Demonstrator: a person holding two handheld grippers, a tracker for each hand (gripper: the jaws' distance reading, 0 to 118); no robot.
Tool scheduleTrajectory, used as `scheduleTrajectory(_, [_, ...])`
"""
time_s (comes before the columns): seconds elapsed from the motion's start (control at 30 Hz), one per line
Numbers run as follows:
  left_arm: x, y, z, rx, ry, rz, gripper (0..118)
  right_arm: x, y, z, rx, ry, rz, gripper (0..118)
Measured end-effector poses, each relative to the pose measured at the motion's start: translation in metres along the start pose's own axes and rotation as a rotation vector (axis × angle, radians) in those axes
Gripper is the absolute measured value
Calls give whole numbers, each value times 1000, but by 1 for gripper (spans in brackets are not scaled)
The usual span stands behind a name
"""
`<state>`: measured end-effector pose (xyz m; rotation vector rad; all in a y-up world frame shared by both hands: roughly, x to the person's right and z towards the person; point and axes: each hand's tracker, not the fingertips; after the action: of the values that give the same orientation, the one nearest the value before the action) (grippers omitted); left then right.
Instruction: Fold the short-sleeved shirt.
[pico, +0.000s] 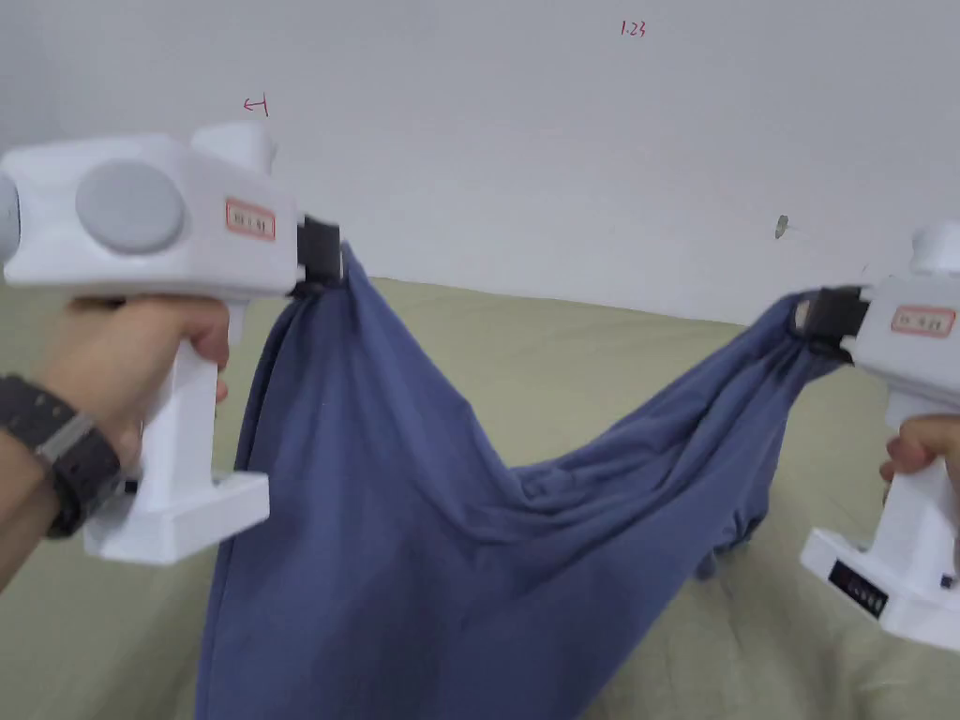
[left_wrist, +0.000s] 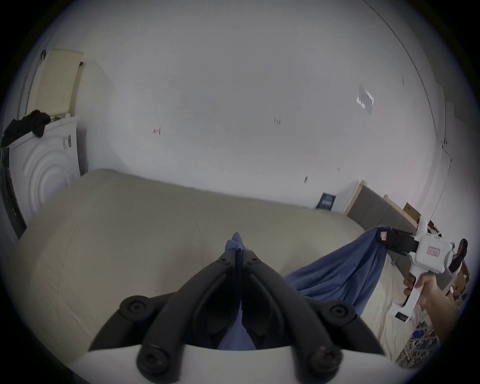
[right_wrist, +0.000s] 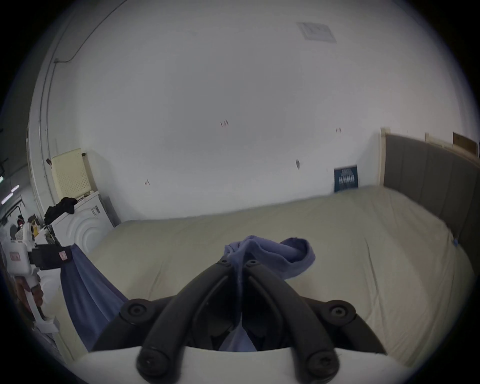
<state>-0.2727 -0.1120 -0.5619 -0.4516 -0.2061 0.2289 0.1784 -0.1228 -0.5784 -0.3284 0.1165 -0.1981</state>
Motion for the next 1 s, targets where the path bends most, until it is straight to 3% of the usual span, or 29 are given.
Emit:
scheduleTrajectory(0.27, [22, 88, 14, 168, 53, -99, 3, -44, 93, 0, 196, 23, 83, 4])
scheduleTrajectory(0.43, [33, 81, 31, 200, 61, -225, 3, -39, 102, 9, 191, 17, 95, 4])
scheduleTrajectory(0.7, [18, -63, 52, 62, -16, -182, 3, 35, -12, 35, -18, -67, 65, 4])
scheduleTrajectory(0.8, [7, -130, 77, -24, -45, -120, 3, 64, -67, 59, -123, -100, 33, 4])
scheduleTrajectory(0.87, [30, -169, 116, -77, -59, -76, 3, 85, -99, 73, -187, -141, -7, 4])
scheduleTrajectory(1.0, [25, -236, 158, -181, -41, -155, 3, 117, -148, 104, -255, -182, -62, 4])
